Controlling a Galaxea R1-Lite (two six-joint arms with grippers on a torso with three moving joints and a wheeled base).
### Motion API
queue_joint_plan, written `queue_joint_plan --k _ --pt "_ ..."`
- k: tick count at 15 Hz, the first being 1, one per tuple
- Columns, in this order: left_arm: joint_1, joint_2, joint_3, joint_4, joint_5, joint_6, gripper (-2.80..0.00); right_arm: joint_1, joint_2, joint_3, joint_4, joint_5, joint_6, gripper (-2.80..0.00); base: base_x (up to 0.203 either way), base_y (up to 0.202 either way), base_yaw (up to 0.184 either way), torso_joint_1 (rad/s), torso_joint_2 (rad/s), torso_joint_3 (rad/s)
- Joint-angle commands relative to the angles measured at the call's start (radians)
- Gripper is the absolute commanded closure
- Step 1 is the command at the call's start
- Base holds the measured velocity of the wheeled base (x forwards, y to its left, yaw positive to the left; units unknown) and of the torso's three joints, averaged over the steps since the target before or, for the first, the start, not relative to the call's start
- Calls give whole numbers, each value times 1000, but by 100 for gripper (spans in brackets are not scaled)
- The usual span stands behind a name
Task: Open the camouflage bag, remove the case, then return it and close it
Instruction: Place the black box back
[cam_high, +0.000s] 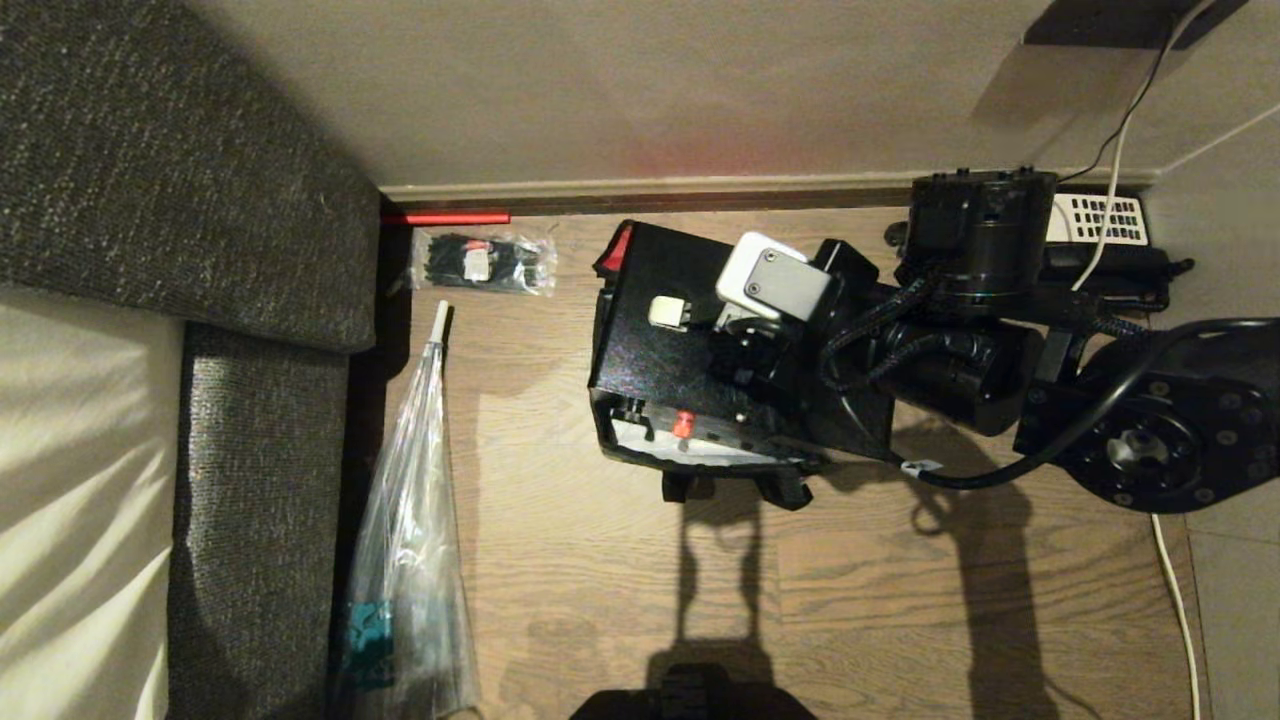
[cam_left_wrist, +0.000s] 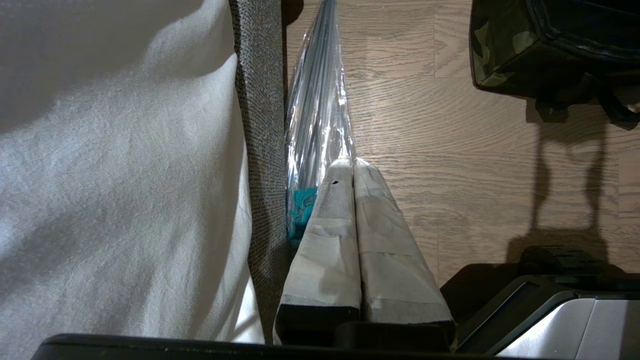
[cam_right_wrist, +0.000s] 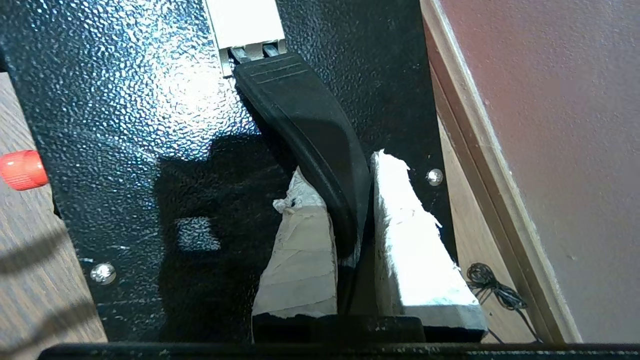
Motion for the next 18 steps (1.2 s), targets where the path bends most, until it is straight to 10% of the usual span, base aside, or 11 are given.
queue_joint_plan --k 1,18 --pt "1 -2 0 0 0 1 0 2 -24 -14 19 -1 -6 0 0 0 0 0 0 0" --pt "0 -2 0 0 0 1 0 2 40 -108 97 -2 28 0 0 0 0 0 0 0"
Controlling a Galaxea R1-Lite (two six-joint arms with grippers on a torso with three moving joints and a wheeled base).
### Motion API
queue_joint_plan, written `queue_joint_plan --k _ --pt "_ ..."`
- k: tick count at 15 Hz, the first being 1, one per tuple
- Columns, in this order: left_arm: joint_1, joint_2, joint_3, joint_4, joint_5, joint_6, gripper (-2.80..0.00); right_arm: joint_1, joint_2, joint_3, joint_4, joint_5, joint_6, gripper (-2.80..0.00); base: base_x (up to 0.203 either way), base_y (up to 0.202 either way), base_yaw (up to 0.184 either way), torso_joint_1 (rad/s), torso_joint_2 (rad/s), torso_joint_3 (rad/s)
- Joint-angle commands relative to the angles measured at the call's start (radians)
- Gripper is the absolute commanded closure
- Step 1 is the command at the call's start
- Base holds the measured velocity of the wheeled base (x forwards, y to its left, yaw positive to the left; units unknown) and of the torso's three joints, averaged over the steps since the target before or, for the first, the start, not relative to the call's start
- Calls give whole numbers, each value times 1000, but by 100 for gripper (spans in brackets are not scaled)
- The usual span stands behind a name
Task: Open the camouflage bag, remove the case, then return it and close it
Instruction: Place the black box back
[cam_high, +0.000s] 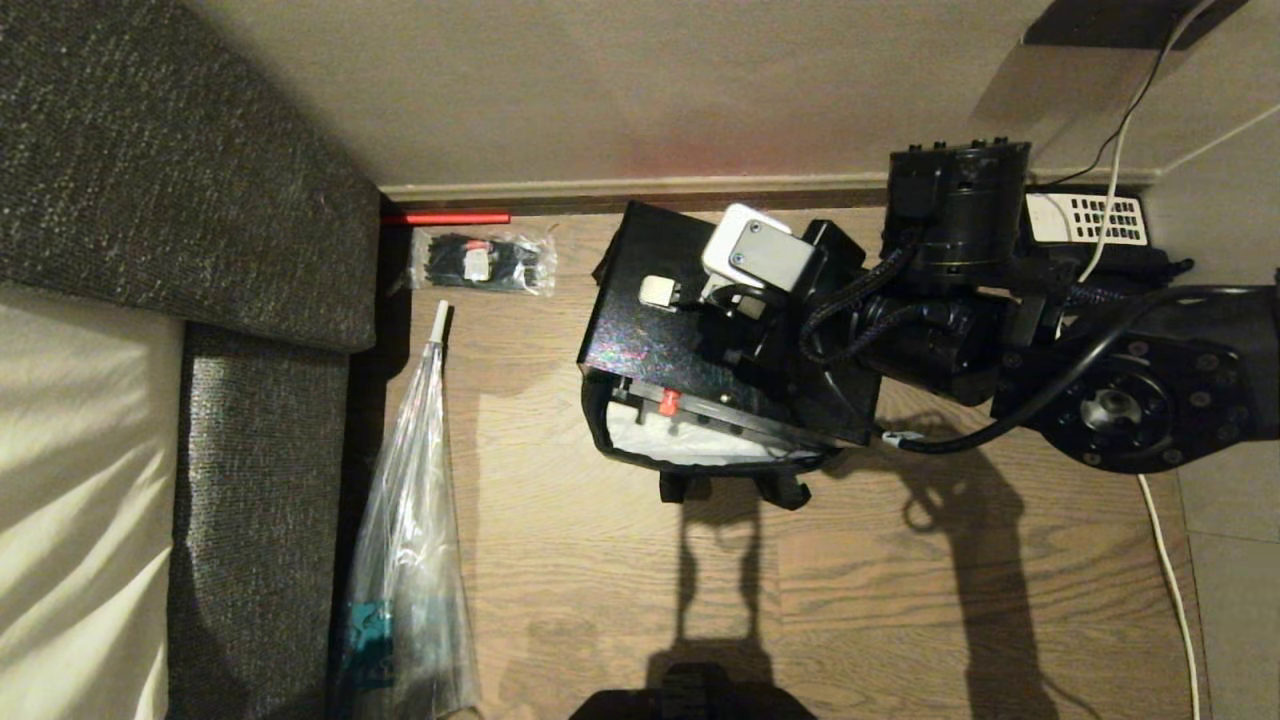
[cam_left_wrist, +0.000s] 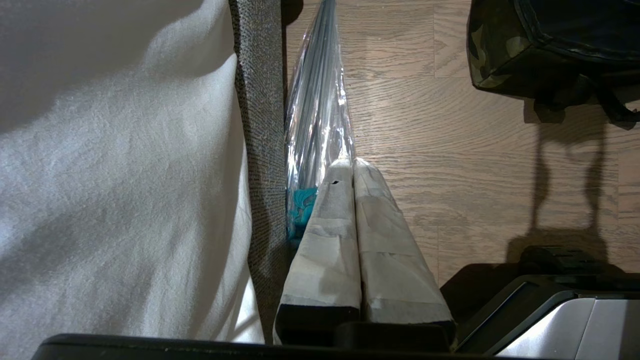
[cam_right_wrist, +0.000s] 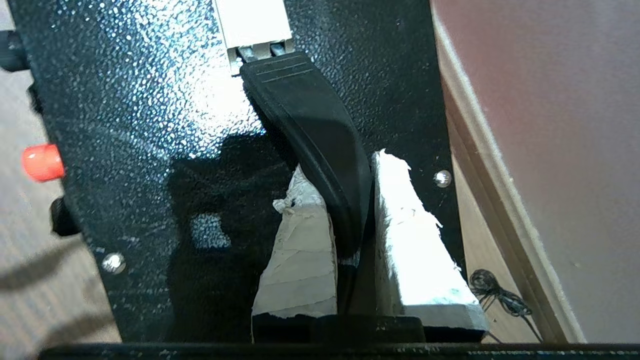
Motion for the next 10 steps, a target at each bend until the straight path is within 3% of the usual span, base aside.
queue_joint_plan --k 1,10 --pt "0 -2 0 0 0 0 0 -1 -1 7 15 -1 -2 0 0 0 0 0 0 0" --pt "0 1 0 0 0 0 0 -16 -39 37 52 -1 26 0 0 0 0 0 0 0"
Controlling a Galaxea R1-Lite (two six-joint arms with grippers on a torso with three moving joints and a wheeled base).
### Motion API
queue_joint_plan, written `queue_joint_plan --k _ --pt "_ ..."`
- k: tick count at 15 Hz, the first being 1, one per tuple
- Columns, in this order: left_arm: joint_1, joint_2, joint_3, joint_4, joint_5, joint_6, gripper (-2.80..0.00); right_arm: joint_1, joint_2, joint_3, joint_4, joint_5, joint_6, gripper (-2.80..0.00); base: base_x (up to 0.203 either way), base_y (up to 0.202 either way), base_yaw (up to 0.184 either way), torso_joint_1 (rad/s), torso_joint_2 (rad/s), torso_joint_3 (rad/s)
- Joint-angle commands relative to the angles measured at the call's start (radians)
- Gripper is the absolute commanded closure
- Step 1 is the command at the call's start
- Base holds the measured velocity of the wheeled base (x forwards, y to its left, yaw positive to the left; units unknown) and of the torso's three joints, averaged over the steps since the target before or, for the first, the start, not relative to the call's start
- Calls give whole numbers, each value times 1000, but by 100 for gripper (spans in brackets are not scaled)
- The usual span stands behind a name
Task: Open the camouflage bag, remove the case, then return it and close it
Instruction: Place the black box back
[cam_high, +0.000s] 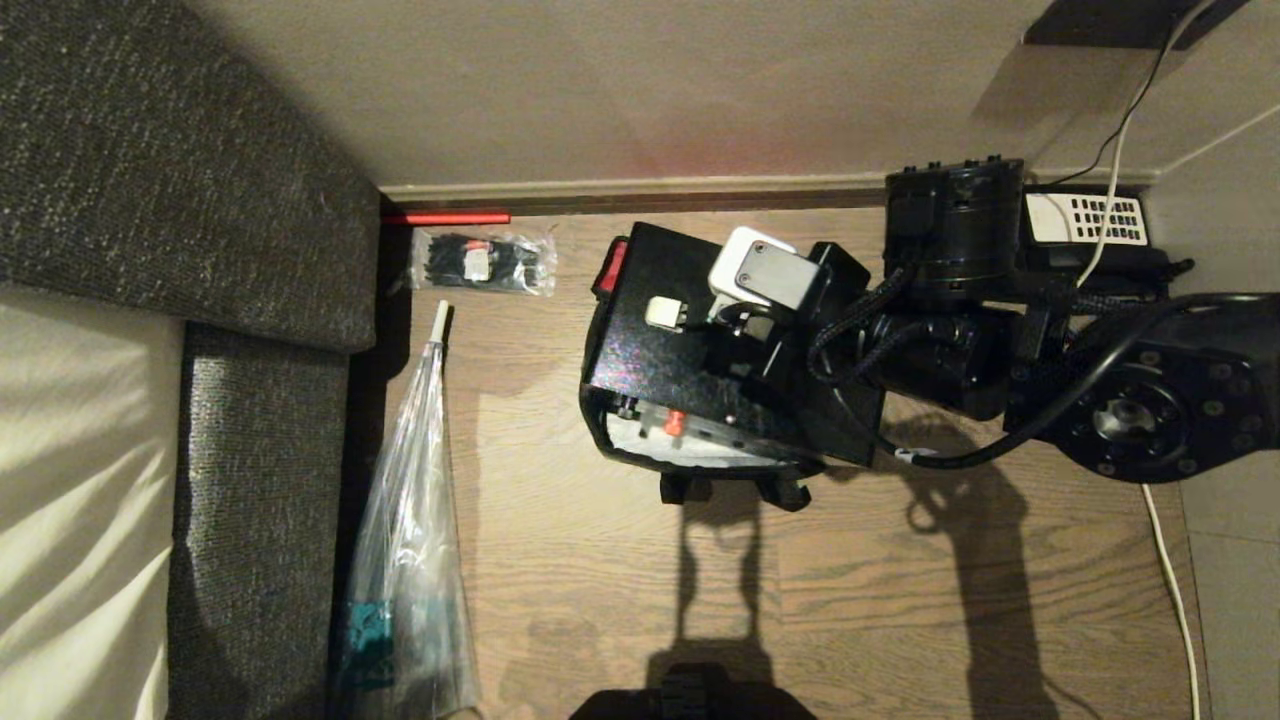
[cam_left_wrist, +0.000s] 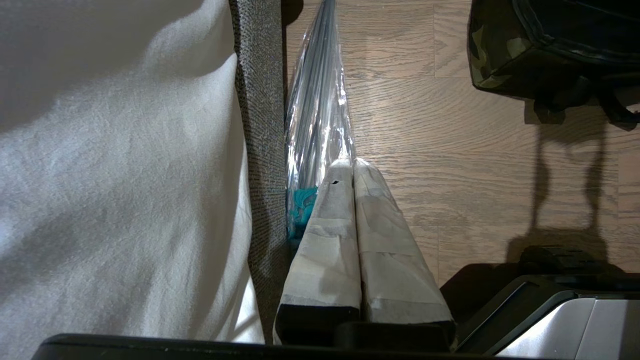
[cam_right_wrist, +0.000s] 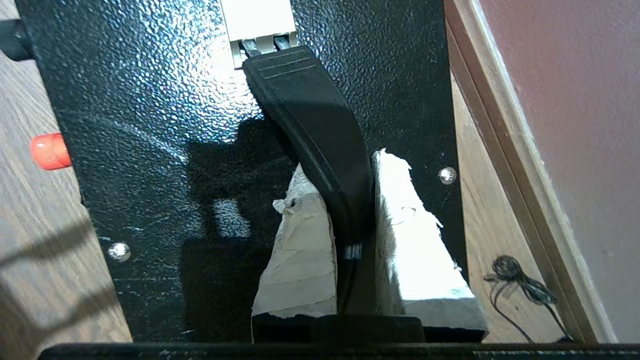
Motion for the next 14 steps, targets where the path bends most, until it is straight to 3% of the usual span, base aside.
queue_joint_plan --k 1,14 --pt "1 1 0 0 0 0 0 -10 -25 7 12 -1 -2 0 0 0 0 0 0 0" --pt "0 -2 0 0 0 0 0 -13 18 45 -16 0 -2 0 0 0 0 0 0 0"
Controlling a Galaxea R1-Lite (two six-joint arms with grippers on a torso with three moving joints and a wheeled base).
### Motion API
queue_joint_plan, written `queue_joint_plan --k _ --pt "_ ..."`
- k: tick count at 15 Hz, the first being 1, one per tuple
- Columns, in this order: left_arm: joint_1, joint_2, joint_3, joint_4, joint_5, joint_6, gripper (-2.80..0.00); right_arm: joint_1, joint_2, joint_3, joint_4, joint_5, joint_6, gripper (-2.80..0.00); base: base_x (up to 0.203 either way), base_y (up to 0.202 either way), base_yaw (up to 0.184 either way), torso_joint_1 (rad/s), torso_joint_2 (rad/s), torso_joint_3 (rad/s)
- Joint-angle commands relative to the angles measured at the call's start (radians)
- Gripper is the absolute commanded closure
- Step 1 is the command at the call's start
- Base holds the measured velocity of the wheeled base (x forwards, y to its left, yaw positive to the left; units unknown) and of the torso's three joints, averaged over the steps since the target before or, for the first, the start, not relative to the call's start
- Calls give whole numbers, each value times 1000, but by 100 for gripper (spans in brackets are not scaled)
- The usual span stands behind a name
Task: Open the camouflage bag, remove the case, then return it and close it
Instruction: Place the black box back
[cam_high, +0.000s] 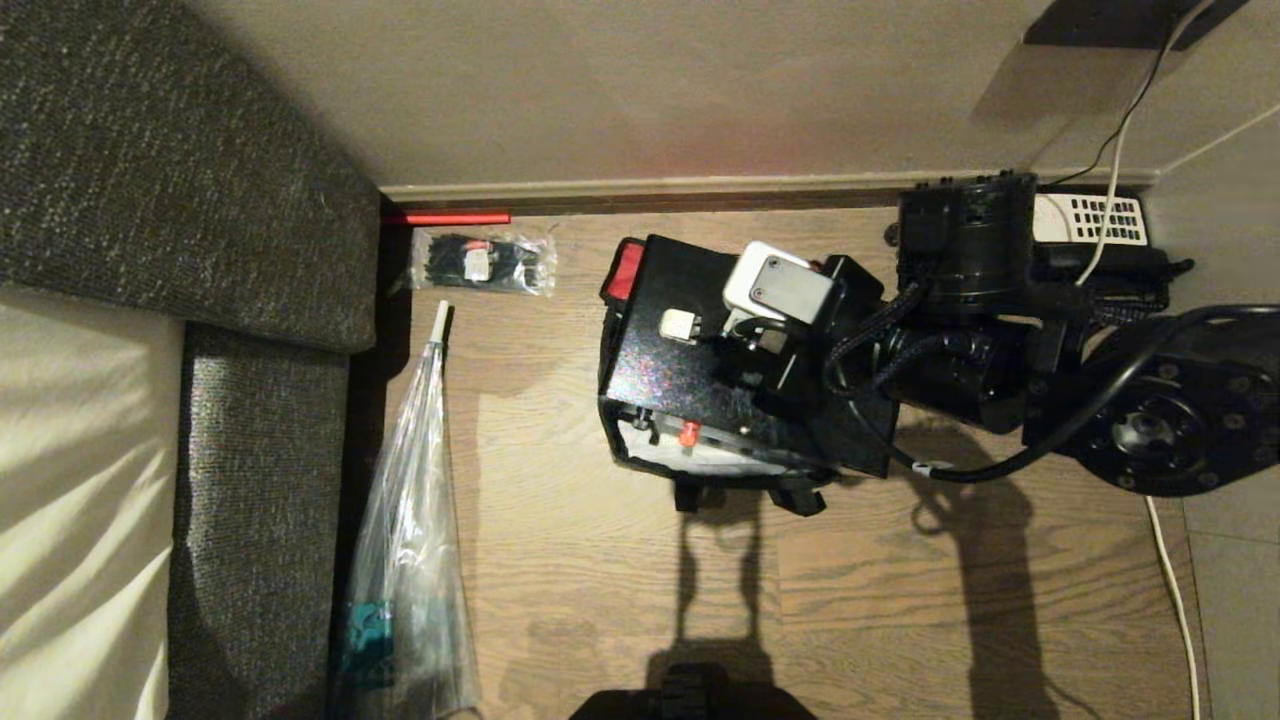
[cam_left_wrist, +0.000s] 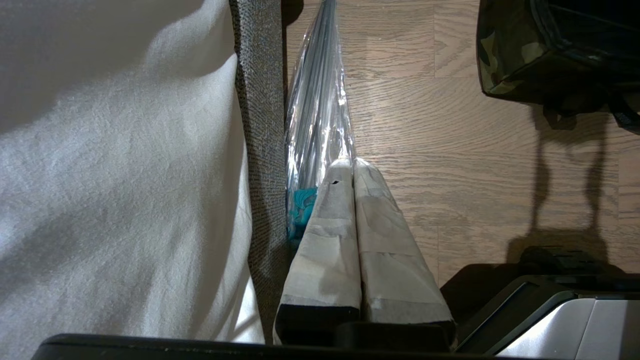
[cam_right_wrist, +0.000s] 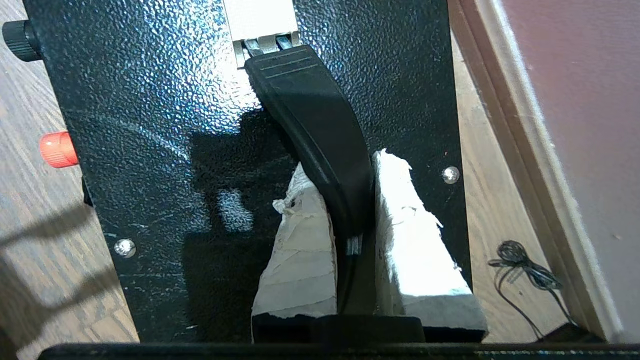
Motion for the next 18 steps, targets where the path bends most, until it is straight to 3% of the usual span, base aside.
queue_joint_plan --k 1,18 --pt "0 -2 0 0 0 1 0 -2 34 -5 -13 0 -5 0 0 0 0 0 0 0" --pt "0 0 0 0 0 1 0 -33 97 2 -60 29 0 0 0 0 0 0 0 0"
